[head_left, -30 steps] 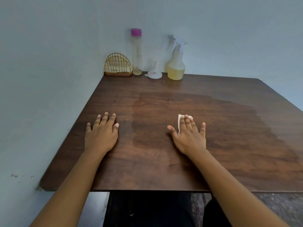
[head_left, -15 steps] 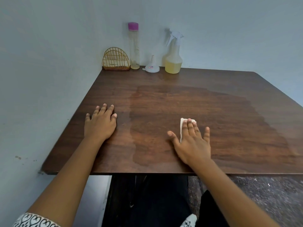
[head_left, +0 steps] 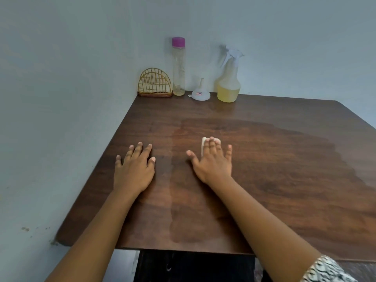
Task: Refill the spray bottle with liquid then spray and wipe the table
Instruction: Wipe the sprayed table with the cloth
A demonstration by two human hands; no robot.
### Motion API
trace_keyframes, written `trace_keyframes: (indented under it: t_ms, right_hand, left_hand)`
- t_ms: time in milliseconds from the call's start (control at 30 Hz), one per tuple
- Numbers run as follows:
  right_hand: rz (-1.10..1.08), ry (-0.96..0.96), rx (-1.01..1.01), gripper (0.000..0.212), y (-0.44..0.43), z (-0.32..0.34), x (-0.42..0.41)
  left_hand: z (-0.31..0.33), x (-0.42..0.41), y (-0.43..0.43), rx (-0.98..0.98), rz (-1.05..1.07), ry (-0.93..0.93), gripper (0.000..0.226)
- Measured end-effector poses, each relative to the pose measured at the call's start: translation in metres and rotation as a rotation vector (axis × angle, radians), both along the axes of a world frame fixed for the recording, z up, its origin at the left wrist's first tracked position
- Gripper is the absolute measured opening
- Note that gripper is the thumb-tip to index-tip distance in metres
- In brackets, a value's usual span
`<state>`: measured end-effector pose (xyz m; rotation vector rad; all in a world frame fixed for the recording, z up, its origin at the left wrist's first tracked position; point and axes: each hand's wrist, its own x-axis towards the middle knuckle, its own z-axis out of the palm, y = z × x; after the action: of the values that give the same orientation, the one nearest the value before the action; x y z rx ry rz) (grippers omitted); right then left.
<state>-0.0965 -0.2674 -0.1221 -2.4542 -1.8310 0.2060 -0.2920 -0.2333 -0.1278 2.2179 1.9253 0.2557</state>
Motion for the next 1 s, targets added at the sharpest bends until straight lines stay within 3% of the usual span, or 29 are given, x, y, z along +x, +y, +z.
trace_keyframes:
  t_ms: [167, 400, 633, 767, 1000]
  right_hand:
    - [0.246, 0.031, 0.033, 0.078, 0.055, -0.004, -0.048]
    - [0.018, -0.016, -0.003, 0.08, 0.105, 0.0, 0.018]
    - [0.188, 0.025, 0.017, 0.079, 0.119, -0.001, -0.034]
    - [0.114, 0.022, 0.031, 0.08, 0.106, 0.001, 0.021]
    - [-0.144, -0.006, 0.005, 0.078, 0.057, 0.003, 0.196]
  left_hand:
    - [0.001, 0.005, 0.028, -0.019, -0.01, 0.01, 0.052]
    - [0.001, 0.009, 0.033, 0.004, -0.001, 0.037, 0.052]
    - [0.003, 0.011, 0.029, -0.017, 0.003, 0.071, 0.053]
    - [0.008, 0.03, 0.028, -0.063, 0.047, 0.014, 0.055]
    - [0.017, 0.13, 0.013, 0.023, -0.205, -0.084, 0.053]
